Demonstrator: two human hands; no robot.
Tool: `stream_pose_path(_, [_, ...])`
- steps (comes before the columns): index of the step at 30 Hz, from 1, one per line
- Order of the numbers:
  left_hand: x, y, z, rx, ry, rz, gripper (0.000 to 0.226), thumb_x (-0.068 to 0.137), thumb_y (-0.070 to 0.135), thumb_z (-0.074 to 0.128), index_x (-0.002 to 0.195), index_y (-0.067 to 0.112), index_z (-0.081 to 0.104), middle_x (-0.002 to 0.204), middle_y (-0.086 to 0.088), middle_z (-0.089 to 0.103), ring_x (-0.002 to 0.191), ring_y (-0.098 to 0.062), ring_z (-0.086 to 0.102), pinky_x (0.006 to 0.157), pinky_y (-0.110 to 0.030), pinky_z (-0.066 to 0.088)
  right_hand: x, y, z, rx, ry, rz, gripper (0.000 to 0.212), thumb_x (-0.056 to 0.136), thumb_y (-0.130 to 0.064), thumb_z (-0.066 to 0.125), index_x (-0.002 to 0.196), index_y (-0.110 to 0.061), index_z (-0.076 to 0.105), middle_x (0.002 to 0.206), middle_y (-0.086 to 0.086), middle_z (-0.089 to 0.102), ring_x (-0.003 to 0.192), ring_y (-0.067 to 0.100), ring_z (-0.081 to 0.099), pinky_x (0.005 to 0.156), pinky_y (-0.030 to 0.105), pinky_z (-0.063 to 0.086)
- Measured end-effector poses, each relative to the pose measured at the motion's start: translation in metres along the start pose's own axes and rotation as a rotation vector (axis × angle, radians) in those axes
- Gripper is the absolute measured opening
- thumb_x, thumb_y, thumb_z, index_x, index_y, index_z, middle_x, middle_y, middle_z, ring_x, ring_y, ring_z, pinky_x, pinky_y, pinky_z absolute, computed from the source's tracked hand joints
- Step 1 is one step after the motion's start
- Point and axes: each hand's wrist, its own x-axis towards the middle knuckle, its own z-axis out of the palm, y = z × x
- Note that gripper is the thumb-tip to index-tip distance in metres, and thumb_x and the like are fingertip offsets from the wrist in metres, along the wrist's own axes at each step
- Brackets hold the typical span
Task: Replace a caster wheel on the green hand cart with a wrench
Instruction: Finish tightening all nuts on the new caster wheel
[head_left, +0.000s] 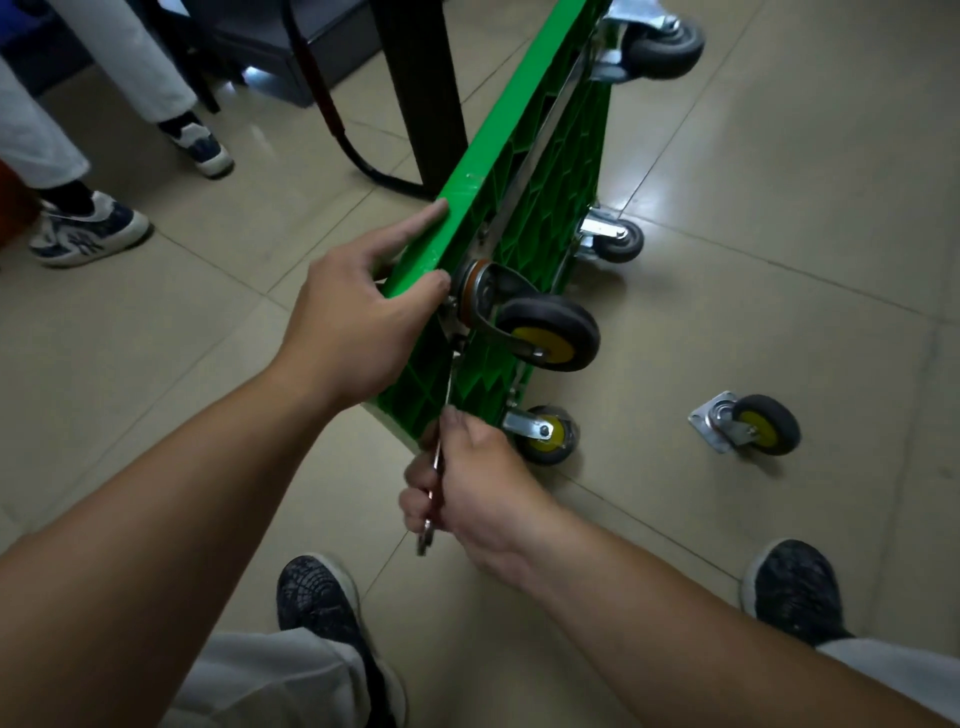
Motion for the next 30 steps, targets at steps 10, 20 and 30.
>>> stream_pose_path(10, [0.001, 0.003, 0.002, -0.004, -0.011, 0.002, 0.054, 0.09, 0.039, 0.067, 0.142, 0.05, 0.054, 0.149, 0.016, 0.052, 0.126, 0.001, 0.05, 0.091, -0.015, 0.039, 0.001, 0.034, -0.05, -0.475, 0.404, -0.474, 0.025, 0.106, -0.026, 0.04, 0.127, -0.037, 0.047, 0.091, -0.015, 0.061, 0.074, -0.004, 0.061, 0.063, 0.016, 0.05])
stream_pose_path(20, [-0.001, 0.006, -0.001, 0.014, -0.019, -0.005, 0.052, 0.098, 0.031, 0.065, 0.144, 0.048, 0.051, 0.14, 0.028, 0.046, 0.113, 0.02, 0.045, 0.103, -0.034, 0.05, 0.059, 0.056, -0.075, -0.486, 0.307, -0.849, 0.042, 0.103, -0.001, 0.043, 0.141, -0.018, 0.047, 0.141, -0.004, 0.055, 0.133, 0.012, 0.051, 0.108, 0.029, 0.046])
stream_pose_path(30, [-0.001, 0.004, 0.0, -0.024, -0.024, 0.0, 0.054, 0.097, 0.022, 0.067, 0.147, 0.037, 0.053, 0.144, 0.023, 0.054, 0.129, 0.007, 0.053, 0.107, -0.037, 0.051, 0.069, 0.076, -0.051, -0.273, 0.282, -0.905, 0.04, 0.103, 0.0, 0.037, 0.142, -0.011, 0.041, 0.144, 0.012, 0.052, 0.139, 0.022, 0.047, 0.114, 0.041, 0.04])
